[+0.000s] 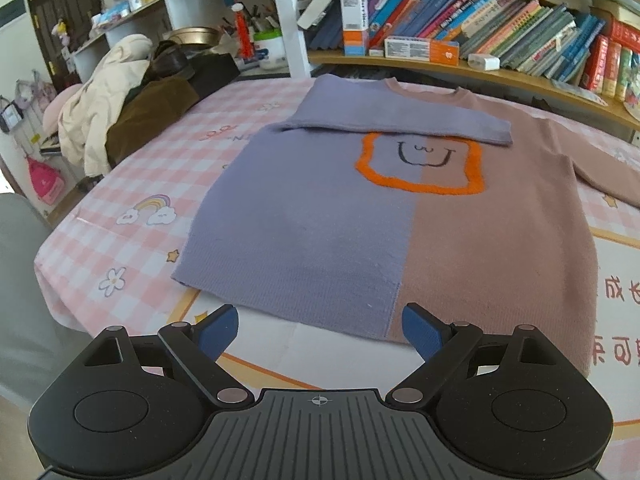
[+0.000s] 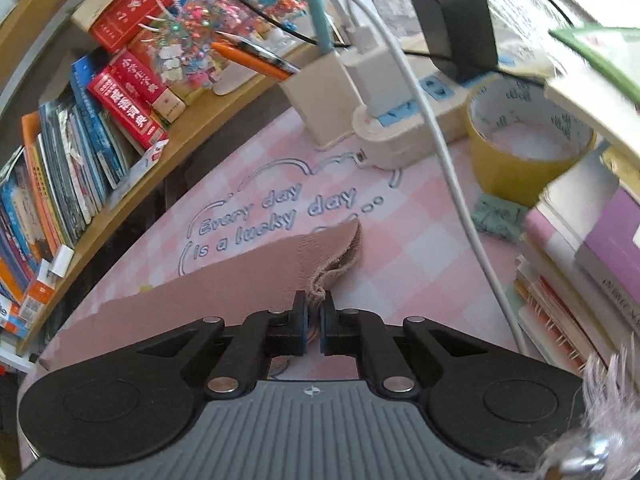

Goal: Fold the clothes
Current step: 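Lift the pink sleeve and fold it across the sweater body, then release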

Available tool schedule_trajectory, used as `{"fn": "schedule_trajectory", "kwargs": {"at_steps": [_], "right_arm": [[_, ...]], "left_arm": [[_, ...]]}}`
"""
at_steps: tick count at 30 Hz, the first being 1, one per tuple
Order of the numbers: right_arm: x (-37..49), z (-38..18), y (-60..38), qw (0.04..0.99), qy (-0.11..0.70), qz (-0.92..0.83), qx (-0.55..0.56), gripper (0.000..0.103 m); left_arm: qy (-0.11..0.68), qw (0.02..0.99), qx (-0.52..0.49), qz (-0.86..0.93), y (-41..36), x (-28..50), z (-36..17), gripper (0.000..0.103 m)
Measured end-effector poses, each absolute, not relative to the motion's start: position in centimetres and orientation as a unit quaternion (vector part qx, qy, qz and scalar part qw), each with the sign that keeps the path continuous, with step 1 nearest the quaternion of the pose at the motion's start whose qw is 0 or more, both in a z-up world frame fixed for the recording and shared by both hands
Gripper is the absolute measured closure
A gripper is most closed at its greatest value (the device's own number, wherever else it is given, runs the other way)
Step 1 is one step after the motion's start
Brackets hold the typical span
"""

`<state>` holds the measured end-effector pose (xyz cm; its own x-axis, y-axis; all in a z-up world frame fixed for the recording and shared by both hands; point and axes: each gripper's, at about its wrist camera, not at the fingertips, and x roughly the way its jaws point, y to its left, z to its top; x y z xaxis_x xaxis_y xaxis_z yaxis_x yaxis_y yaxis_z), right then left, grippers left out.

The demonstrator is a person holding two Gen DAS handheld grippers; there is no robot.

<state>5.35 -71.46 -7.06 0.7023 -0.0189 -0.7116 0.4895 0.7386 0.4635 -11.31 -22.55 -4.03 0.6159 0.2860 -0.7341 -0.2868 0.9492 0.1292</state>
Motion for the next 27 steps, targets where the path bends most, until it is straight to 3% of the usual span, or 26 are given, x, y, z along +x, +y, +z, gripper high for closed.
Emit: {"fn": "schedule_trajectory", "kwargs": {"at_steps": [12,27], "right_arm": [[7.0,0.4,-65.1,0.906,0.302,-0.065,0.289,0.098],[10.9,8.1,-49.6,0.939,0.258,-0.006,0.227,0.098]], "left_arm": [[0.376,0.919,-0.008,0.119,-20.5,-9.8,-3.9,0.012],[0.320,0.944,-0.009,0.078,-9.7,-8.4,-2.0,0.011]]}}
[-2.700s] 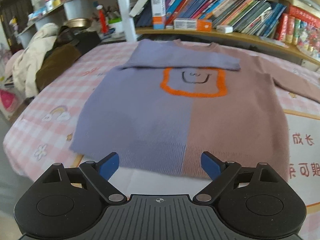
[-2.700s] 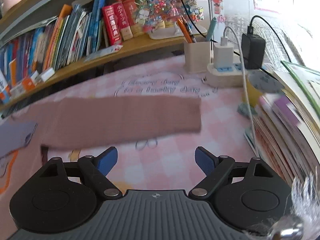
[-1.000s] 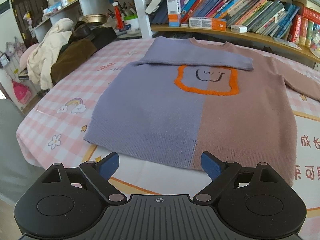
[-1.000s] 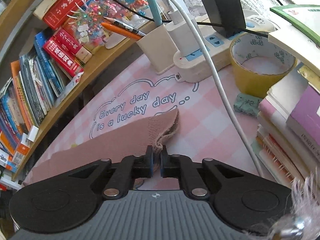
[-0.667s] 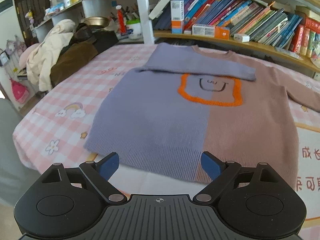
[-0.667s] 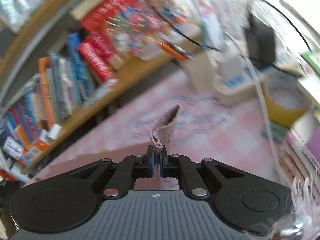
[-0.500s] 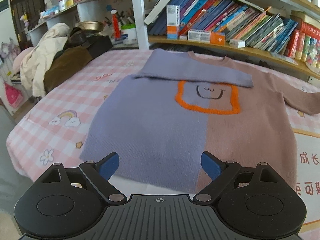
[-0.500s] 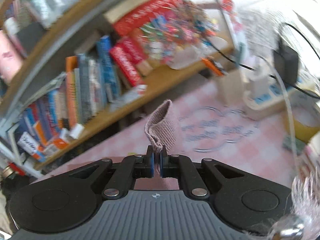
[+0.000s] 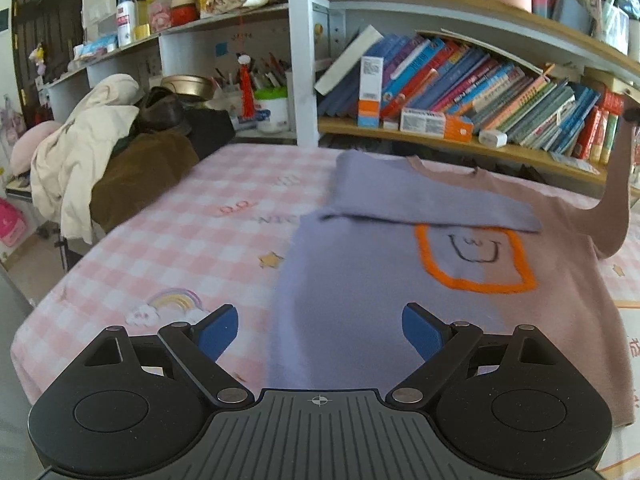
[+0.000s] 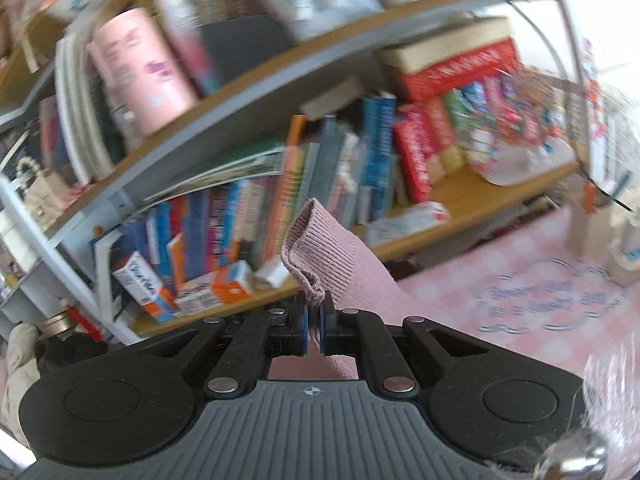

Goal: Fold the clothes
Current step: 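Lift the pink sleeve and fold it across the sweater body, then release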

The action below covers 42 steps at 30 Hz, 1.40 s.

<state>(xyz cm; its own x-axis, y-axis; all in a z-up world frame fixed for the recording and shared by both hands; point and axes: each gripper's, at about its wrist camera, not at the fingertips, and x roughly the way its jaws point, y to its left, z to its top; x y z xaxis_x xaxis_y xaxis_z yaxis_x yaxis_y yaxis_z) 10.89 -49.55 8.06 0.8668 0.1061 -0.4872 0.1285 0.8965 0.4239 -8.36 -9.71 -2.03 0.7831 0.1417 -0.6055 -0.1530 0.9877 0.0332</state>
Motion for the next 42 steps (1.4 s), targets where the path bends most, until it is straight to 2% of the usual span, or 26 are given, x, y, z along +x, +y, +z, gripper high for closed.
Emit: {"fn": "schedule_trajectory", "kwargs": {"at_steps": [19,28,42], "right_arm": [[15.3,9.3,-33.8,0.945,0.284,0.023,0.163,0.098],[17.4,7.1,-28.0,0.943,0.305,0.040,0.129,0.098],[19.0,0.6,-22.2,0.920,0.374,0.071,0.094,0.098]], "left_arm": [[0.299,0.953,-0.015,0.046,-0.8,-6.8,-2.2,0.011],[0.304,0.951,-0.015,0.051,0.8,-6.2,-2.5,0.011],[0.321,0.946,0.000,0.055,1.5,-6.0,-3.1,0.011]]}}
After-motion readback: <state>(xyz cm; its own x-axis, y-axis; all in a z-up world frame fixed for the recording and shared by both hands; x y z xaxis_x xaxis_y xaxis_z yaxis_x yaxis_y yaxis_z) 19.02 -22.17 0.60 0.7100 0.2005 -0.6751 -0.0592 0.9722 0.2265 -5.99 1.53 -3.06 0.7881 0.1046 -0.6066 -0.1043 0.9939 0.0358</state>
